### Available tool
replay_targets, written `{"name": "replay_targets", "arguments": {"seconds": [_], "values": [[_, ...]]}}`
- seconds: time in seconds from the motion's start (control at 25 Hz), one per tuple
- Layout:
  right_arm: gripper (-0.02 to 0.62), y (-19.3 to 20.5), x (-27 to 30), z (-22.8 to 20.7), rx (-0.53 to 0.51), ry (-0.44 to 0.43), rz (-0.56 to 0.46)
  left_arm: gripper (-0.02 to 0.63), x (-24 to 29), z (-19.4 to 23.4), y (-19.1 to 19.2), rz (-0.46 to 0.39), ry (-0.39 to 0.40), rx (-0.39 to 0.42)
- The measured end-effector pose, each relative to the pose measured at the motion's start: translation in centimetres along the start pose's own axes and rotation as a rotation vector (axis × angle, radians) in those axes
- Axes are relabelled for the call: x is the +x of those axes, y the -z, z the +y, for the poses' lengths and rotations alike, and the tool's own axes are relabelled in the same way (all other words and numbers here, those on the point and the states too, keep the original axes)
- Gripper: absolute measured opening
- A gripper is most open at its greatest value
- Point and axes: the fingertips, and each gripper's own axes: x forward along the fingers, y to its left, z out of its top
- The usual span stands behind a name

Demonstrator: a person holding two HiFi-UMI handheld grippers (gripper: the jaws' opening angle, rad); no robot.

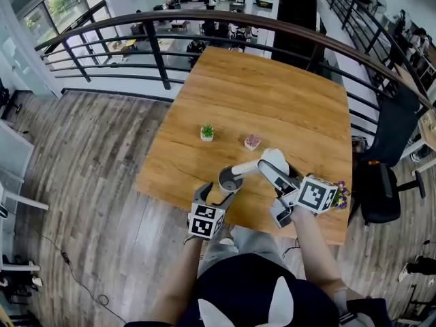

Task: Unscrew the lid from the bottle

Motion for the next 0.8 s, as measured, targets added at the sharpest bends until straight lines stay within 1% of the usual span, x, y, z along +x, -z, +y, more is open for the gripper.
{"name": "replay_targets", "arguments": {"seconds": [0.16, 0.32, 0.4, 0.48, 0.8], "values": [[0.462, -0.2, -1.2, -0.4, 0.04, -0.01, -0.041, 0.326, -1.2, -0.2, -0.9, -0.041, -0.008, -0.016], [0.462, -0.4, -2.3, -0.7, 0.083, -0.016, -0.085, 0.165, -2.3, -0.7, -1.6, -0.067, -0.035, 0.031], [0.462, -0.5, -2.6, -0.8, 0.101, -0.023, -0.108, 0.051, -2.7, -0.8, -1.7, -0.081, -0.049, 0.039], [0.462, -0.5, -2.9, -1.0, 0.121, -0.025, -0.128, 0.035, -2.9, -0.9, -1.6, -0.087, -0.042, 0.029], [0.462, -0.8, -4.2, -1.0, 0.166, -0.04, -0.172, 0.026, -3.8, -1.3, -1.9, -0.095, -0.034, 0.014]]}}
